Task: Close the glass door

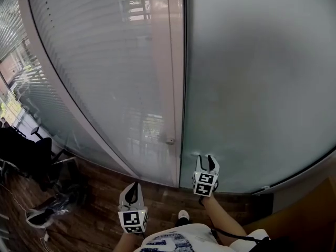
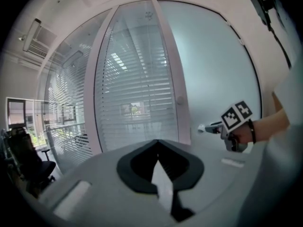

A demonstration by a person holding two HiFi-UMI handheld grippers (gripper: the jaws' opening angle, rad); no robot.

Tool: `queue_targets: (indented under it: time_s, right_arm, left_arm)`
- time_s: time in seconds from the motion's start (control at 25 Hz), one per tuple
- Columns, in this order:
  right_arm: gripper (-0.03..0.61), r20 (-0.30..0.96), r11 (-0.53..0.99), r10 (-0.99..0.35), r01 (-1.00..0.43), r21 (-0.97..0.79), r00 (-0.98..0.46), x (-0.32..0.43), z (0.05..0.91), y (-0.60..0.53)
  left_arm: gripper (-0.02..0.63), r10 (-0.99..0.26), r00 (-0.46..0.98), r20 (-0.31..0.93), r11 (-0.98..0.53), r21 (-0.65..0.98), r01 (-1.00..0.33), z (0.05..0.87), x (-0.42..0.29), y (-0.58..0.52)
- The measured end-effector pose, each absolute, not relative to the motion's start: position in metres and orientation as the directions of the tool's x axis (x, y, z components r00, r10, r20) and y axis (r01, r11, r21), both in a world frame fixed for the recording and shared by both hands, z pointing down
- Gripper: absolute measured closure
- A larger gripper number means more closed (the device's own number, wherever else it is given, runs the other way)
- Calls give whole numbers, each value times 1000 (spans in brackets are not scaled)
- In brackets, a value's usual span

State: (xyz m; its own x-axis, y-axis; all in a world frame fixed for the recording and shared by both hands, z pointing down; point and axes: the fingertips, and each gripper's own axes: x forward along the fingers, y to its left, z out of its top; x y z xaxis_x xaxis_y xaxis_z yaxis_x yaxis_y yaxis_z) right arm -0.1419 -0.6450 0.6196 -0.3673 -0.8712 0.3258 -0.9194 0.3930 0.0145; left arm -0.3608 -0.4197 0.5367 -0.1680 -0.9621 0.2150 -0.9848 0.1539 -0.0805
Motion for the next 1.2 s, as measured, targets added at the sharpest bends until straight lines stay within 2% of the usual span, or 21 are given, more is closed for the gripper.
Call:
queue_targets:
  time_s: [0.24,0.36,0.52,0.68,1.2]
  right_arm:
    - [413,302,362,-889,-932,4,-344,-121,611,-622]
    - [442,283,347,-900,-938,5,-332,-114,600,-596]
    - [523,250,347,-908,-938,-5,-337,-97,597,-561]
    - [561,243,333,-914,-943,-8,-325,-85,596,-522]
    - [571,271,324,-910,-946,-9,-314,-27,599,-412]
  left_arm:
    - [611,-972,-133,196,120,-79,-990,534,-347,-404]
    - [611,-977,-109,181,97,-76,-992,528,-346,-385]
    - [611,-982,-81,171,67,-83,-994,530,-332,-360]
    - [611,-984,-42,176,28,-79,-996,538,-325,-334]
    - [611,-972,102,214,-116,-55,-992,559,-267,-289]
